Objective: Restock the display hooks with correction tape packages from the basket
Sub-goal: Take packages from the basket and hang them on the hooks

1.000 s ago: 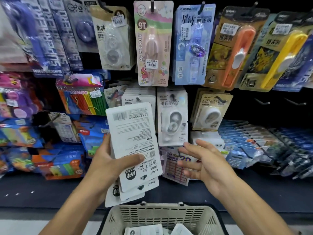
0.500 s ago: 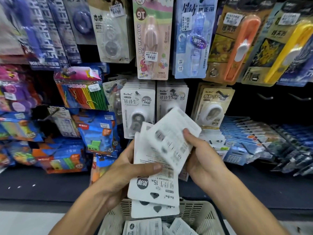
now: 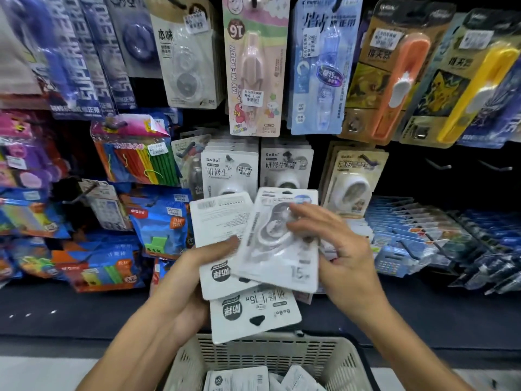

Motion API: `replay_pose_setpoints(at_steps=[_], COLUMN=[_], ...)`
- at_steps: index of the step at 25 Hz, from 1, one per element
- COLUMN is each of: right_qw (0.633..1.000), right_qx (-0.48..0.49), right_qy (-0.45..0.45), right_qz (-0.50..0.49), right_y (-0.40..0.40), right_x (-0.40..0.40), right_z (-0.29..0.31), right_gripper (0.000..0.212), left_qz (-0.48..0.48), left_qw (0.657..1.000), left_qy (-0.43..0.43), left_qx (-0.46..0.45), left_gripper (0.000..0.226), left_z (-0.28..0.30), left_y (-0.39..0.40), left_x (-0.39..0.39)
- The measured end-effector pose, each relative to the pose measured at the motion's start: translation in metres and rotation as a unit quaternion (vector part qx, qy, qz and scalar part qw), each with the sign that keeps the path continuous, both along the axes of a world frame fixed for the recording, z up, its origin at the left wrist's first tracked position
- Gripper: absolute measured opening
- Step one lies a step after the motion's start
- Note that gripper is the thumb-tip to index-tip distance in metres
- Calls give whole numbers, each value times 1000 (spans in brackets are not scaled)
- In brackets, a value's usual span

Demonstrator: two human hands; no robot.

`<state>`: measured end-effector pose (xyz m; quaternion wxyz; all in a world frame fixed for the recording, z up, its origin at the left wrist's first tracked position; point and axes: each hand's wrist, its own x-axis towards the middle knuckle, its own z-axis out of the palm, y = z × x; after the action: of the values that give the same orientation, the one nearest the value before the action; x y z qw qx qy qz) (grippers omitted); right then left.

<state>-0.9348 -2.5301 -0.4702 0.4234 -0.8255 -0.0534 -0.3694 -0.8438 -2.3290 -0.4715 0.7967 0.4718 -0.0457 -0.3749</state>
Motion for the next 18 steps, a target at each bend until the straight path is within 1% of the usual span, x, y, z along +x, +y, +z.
replay_pose_setpoints(at_steps=[1,3,4,5,6,7,8,9,10,12,13,15,16,18], right_qw=[1000,997,995,989,972,947,918,902,888,885,888,891,891,897], right_qx=[-19,3,47,117,207,291,344,345,342,357,373,408,416,399], right_qy=[10,28,41,62,91,128,182,239,280,267,239,190,179,188], right_qz=[23,69,78,70,56,55,73,99,127,132,121,63,30,-31], right_y=[4,12,13,14,15,14,15,16,19,25,24,14,9,0], right_x=[0,2,3,4,4,4,3,2,1,1,2,5,6,4], right_z=[-2,-3,-3,-2,1,2,4,3,1,2,2,7,10,14], right_gripper=[35,31,32,36,35,24,19,31,33,15,9,4,4,16], left_qz=[3,13,22,34,50,72,98,122,136,140,141,154,162,172], left_qw=[1000,1000,999,999,997,995,992,987,982,978,979,978,977,977], left_qy=[-3,-24,-33,-40,-49,-63,-83,-107,-130,-149,-147,-138,-133,-124], left_qx=[-5,6,13,13,11,9,9,15,21,22,20,20,25,36], left_gripper=[38,48,54,57,58,59,60,62,65,69,66,56,53,51], left_z=[1,3,3,4,4,6,7,8,9,11,11,11,11,10], left_y=[1,3,3,4,4,5,5,6,6,4,2,1,1,3], left_x=[0,-2,-4,-5,-5,-5,-4,-3,-3,-4,-5,-5,-3,2])
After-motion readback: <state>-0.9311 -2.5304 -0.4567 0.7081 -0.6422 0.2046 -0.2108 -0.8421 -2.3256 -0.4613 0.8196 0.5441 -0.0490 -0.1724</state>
